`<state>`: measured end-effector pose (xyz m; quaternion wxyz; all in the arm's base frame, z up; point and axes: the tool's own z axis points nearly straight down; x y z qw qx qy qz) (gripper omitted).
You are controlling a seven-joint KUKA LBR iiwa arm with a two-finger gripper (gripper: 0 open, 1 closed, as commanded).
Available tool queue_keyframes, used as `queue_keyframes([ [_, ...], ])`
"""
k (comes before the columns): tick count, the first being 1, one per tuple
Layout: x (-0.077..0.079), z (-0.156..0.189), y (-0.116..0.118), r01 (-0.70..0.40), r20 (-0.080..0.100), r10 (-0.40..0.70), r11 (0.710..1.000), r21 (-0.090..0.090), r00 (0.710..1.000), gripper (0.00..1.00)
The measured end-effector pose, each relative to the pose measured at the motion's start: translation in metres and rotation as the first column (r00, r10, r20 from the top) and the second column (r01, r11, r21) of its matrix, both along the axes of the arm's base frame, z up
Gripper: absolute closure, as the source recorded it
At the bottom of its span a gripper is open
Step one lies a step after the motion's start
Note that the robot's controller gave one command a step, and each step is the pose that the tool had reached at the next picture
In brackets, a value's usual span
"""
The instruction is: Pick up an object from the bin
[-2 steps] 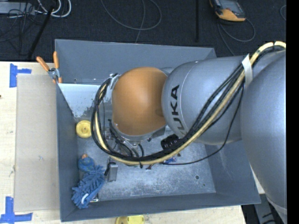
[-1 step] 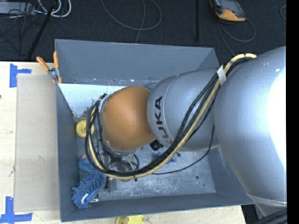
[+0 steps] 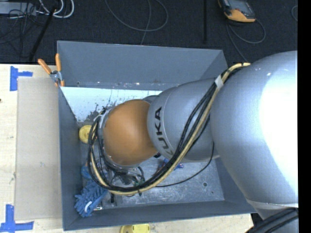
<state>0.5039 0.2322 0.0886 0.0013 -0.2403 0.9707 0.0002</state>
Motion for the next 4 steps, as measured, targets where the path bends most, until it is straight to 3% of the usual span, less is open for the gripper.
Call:
queue_keyframes([
  [1,-0.017,0.029,0.007,-0.282,-0.003,0.282,0.959,0.0,0.959,0.0],
  [2,-0.028,-0.01,-0.002,-0.482,0.004,0.482,0.876,-0.001,0.876,0.0],
  [3,-0.03,-0.018,0.014,-0.681,0.002,0.681,0.733,-0.004,0.733,1.0],
  [4,-0.03,-0.018,0.014,-0.68,0.002,0.68,0.733,-0.003,0.733,1.0],
])
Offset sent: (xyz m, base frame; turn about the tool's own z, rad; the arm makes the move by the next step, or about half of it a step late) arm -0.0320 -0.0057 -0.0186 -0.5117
